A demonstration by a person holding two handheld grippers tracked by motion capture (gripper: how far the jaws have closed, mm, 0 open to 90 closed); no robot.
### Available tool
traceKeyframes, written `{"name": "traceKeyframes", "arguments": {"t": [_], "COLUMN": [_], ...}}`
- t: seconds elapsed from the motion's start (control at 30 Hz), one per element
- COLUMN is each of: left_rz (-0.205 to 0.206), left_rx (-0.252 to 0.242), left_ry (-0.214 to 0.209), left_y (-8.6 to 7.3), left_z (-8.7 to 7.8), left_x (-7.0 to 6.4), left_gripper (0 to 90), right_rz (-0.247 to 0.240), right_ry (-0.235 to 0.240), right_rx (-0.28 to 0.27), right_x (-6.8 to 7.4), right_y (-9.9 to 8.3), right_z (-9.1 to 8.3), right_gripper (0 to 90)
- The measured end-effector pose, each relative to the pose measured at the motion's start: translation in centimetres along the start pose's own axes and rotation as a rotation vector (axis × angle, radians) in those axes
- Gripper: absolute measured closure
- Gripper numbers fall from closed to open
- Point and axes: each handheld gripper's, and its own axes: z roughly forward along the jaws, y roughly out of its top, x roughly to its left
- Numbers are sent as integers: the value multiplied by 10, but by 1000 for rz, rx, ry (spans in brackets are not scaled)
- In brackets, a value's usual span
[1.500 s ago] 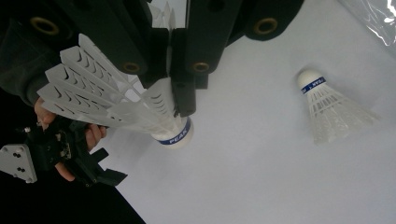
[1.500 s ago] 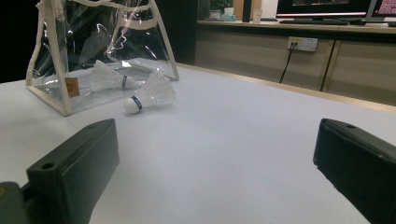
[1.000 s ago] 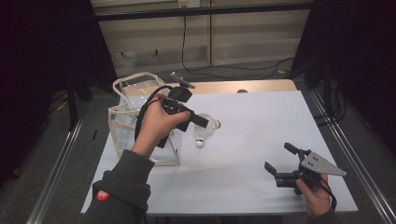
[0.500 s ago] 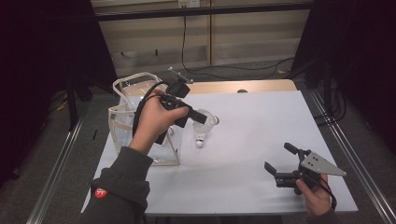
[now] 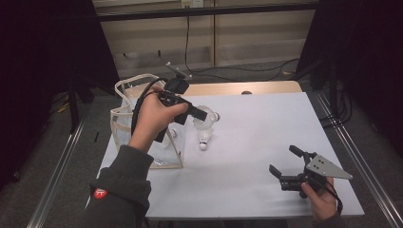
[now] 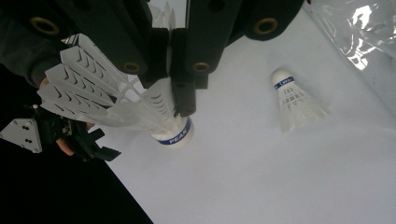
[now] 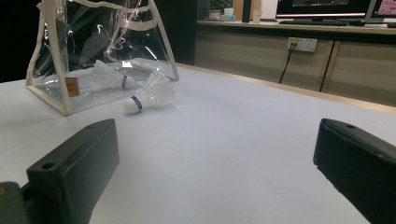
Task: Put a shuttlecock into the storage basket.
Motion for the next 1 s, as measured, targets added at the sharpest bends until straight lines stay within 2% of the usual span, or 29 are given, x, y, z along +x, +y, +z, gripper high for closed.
{"name": "traceKeyframes", "arguments": {"t": [1.0], "left_rz": [-1], "left_rx": [-19], "left_ry": [34], "left_y": [8], "left_z": [-18], "left_x": [1], "left_gripper": [899], "right_rz": [8], "right_ry": [-2], "right_rx": [-3], "right_x": [0], "right_y": [0], "right_z": [-1], "right_gripper": [2]}}
